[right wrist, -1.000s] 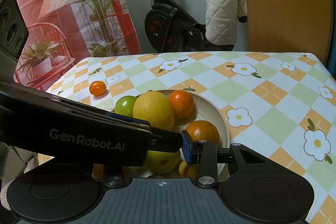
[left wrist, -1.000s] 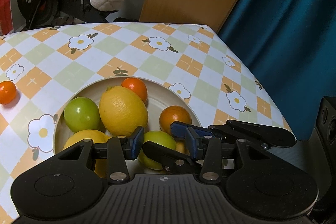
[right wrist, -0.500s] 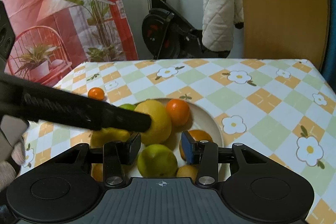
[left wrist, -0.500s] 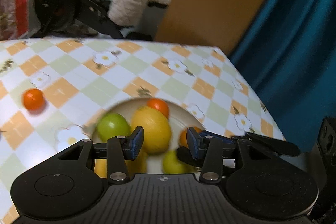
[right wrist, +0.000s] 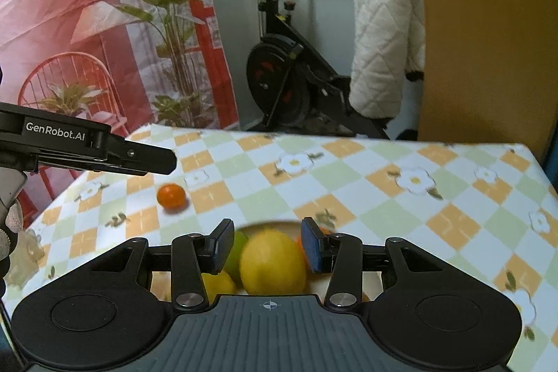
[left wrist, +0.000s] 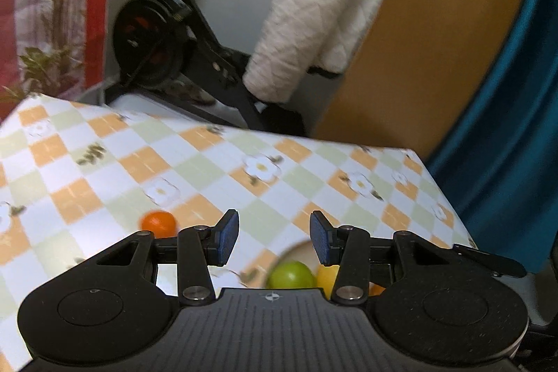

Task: Organize fruits
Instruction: 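Withdraw the left gripper from the plate toward the small orange tomato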

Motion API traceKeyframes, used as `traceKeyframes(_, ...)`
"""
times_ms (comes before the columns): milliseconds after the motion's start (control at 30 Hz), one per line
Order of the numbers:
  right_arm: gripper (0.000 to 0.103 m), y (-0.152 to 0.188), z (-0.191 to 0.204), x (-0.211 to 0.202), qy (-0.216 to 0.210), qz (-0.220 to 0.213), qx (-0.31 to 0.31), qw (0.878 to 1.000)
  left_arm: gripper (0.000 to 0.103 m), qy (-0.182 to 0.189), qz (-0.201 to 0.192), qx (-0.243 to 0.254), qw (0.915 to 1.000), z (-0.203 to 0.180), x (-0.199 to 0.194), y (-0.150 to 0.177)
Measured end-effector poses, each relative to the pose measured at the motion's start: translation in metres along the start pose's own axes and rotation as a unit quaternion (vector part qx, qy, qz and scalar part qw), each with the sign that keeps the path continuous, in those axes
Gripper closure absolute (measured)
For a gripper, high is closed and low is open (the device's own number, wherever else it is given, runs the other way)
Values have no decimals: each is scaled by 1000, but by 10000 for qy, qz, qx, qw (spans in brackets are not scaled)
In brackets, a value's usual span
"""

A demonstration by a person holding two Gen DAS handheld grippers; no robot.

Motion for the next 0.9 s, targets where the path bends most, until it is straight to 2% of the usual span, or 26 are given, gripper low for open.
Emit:
traceKeyframes(233,63,-18,29,11,-167,-12,-209,9996,56,-317,-191,-79,9993,28,-16,-12)
traceKeyframes(500,63,-22,65,32,-365,151,-448,9982,56,-589,-192,-245,9978,56,-23,-8)
traceKeyframes(900,63,-27,99,64,-506,427,-950,9933,56,-647,-135,-610,9959,91,-20,-1)
Point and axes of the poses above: each gripper's, at about its wrist camera, not at the fingertips, and x roughly the way its jaws point, z to its left, y to its underside, the point moved 2 cm from there along x, roughly the way its jaws point, and after that the axes turned 4 degrees about y, right-handed, at the moved point
